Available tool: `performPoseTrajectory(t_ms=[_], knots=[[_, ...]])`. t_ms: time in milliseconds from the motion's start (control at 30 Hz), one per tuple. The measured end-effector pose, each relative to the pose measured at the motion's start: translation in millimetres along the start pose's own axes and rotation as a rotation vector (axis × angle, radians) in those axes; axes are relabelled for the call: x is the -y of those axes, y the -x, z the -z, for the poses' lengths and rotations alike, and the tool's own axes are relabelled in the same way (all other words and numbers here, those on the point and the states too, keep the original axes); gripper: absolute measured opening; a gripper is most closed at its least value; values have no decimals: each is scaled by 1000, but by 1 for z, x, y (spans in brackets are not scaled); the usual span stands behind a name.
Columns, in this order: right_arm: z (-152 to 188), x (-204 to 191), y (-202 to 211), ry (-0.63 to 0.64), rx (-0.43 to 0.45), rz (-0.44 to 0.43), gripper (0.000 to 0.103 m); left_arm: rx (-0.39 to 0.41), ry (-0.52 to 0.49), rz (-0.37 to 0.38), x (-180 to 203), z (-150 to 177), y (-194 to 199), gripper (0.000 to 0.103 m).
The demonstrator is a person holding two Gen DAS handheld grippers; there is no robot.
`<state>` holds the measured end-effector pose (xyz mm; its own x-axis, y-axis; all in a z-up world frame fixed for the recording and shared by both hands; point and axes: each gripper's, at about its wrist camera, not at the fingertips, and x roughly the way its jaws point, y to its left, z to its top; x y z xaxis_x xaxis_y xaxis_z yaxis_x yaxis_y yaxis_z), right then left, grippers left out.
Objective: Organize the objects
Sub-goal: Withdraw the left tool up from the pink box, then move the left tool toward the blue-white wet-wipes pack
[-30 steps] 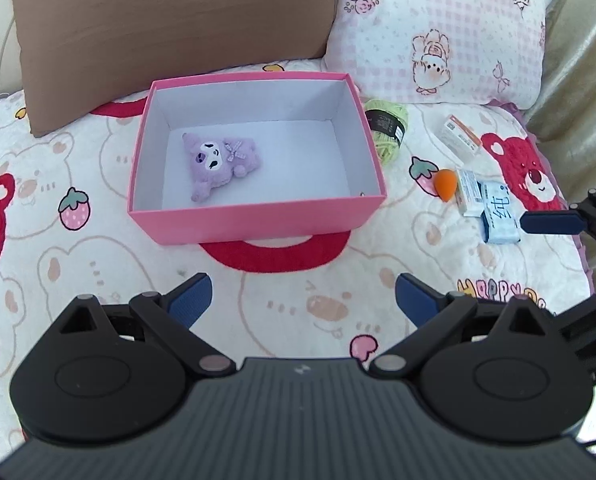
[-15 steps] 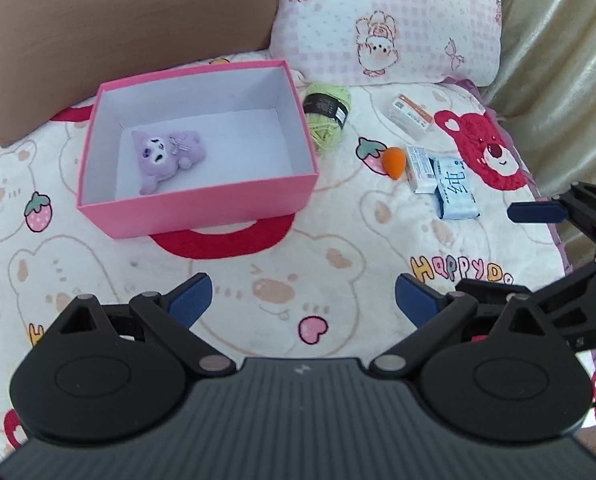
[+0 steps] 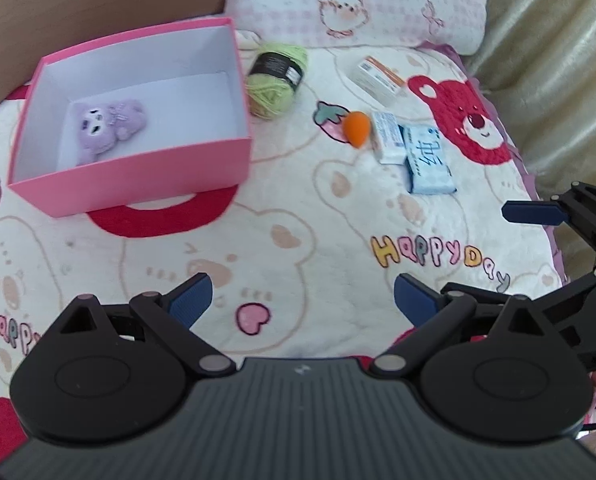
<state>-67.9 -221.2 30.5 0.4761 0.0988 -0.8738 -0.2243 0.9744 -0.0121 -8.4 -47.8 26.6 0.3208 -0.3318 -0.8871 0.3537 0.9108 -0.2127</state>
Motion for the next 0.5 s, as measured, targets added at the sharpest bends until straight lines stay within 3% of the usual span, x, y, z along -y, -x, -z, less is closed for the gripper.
performPoseTrajectory(t_ms=[167, 400, 500], knots=[[9, 19, -5, -12, 6, 36, 94, -17, -26, 10, 18, -8, -15, 98], [24, 55, -12, -40, 111, 96, 94, -14, -42, -32, 37, -23, -42, 96], [27, 65, -20, -12, 137, 165, 94, -16, -29, -52, 42, -26, -56, 96]])
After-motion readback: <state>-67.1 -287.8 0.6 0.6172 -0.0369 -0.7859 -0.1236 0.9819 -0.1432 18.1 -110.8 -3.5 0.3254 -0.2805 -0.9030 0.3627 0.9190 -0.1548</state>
